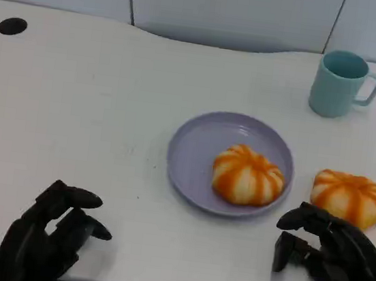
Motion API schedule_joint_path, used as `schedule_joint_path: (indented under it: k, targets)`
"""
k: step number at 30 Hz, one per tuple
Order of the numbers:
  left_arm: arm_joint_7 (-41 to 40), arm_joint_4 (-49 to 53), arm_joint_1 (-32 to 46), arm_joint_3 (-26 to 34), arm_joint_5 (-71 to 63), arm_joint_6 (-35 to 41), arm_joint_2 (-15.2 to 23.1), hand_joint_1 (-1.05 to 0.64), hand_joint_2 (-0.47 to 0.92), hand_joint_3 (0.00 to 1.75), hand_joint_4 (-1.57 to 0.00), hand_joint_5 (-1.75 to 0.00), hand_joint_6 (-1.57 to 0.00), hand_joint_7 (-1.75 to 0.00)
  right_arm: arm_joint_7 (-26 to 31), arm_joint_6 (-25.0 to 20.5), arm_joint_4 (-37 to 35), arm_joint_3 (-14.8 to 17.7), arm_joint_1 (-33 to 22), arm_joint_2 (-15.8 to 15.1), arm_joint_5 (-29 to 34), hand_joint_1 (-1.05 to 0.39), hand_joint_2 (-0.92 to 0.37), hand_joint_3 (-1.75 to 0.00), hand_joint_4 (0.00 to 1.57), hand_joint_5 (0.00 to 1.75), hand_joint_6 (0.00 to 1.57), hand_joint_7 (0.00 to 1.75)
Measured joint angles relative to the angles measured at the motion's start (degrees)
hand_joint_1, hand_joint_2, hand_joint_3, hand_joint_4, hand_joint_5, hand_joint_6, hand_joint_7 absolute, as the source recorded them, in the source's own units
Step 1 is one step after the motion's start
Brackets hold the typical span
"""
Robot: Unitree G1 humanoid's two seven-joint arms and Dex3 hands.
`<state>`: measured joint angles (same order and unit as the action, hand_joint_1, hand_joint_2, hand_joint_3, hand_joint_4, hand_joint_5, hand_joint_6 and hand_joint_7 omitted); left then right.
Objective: Grasp the bread from the table and place it into the plate.
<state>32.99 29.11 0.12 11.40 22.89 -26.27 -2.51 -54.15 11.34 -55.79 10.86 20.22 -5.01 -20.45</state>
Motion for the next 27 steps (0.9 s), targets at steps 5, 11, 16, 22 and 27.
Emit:
schedule_joint_path:
  k: [5,11,16,22,27]
  targets:
    - [0.0,1.4,-0.4,0.6,0.1,0.0,0.0,-0.76,0.92,0.19,-0.35,-1.75,-0.33,-1.44,0.1,1.0,-0.3,0.0,0.1,0.0,0.1,-0.52,-0.92,-0.09,0.59,1.57,0.78,0.91]
    - [0.0,2.5,-1.9,1.0,0.1,-0.1,0.0,-0.75,0.92,0.17,-0.37,-1.75,-0.34,-1.45,0.2,1.0,-0.8,0.1,0.4,-0.1,0.2,-0.52,-0.92,-0.10,0.57,1.59,0.76,0.93]
    - [0.0,2.8,-2.1,1.3,0.4,0.0,0.0,-0.75,0.92,0.17,-0.37,-1.75,-0.33,-1.44,0.2,1.5,-2.3,0.1,1.2,-0.2,0.3,-0.52,-0.92,-0.09,0.59,1.56,0.77,0.92]
    - [0.1,3.2,-2.4,1.8,1.5,0.3,0.0,-0.76,0.92,0.16,-0.37,-1.75,-0.34,-1.44,-0.4,1.2,-2.4,0.3,1.5,-0.5,0.3,-0.53,-0.92,-0.10,0.60,1.57,0.78,0.92]
    - [0.1,3.2,-2.4,1.8,1.7,0.9,0.0,-0.78,0.92,0.13,-0.38,-1.75,-0.34,-1.45,-0.4,1.3,-2.4,0.3,1.5,-0.5,0.3,-0.53,-0.92,-0.08,0.61,1.59,0.80,0.90]
